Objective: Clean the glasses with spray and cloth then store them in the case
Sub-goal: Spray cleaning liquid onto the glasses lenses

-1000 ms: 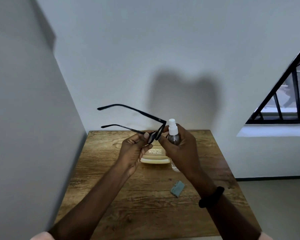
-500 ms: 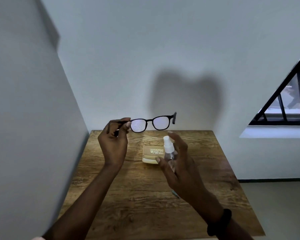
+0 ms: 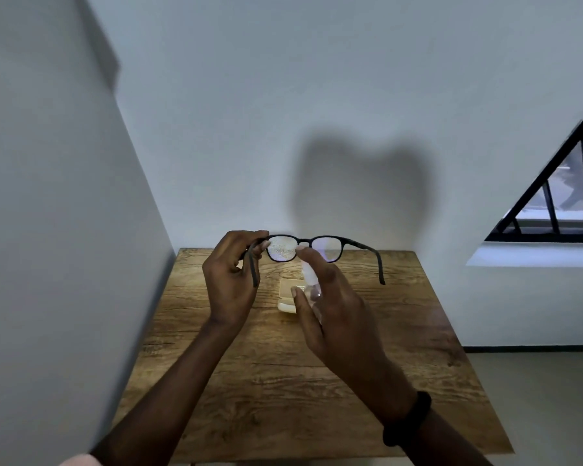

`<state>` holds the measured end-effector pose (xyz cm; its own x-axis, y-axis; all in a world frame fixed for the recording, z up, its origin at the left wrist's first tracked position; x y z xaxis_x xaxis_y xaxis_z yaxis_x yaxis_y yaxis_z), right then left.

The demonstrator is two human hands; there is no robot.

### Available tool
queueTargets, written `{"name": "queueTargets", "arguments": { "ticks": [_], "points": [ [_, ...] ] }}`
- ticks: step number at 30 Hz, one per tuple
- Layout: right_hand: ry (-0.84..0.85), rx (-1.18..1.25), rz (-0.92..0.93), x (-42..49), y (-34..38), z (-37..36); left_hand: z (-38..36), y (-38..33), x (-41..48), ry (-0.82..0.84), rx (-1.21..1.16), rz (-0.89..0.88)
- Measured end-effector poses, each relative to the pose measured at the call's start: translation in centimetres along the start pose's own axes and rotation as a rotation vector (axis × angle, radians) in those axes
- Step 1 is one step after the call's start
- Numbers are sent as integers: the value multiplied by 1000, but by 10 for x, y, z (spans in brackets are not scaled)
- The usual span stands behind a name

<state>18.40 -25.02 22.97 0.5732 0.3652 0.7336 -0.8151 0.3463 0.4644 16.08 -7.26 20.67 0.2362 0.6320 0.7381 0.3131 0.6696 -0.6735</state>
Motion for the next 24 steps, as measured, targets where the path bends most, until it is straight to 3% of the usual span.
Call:
{"name": "queueTargets", "arguments": {
  "ticks": [24],
  "points": [
    [15,-14,-48,3,7,0,6,-3,-4,11,49,-29]
  ]
}}
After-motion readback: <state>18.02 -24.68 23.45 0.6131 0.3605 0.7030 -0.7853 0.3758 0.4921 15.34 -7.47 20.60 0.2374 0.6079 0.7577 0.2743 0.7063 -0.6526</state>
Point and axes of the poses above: each hand's wrist, its own x-axis towards the middle knuckle, its own z-axis out of the back of the hand, y = z × x, the point moved 4 cm from there along x, towards the middle knuckle, and after that the axes turned 14 degrees about -y, right-handed, at the moved point
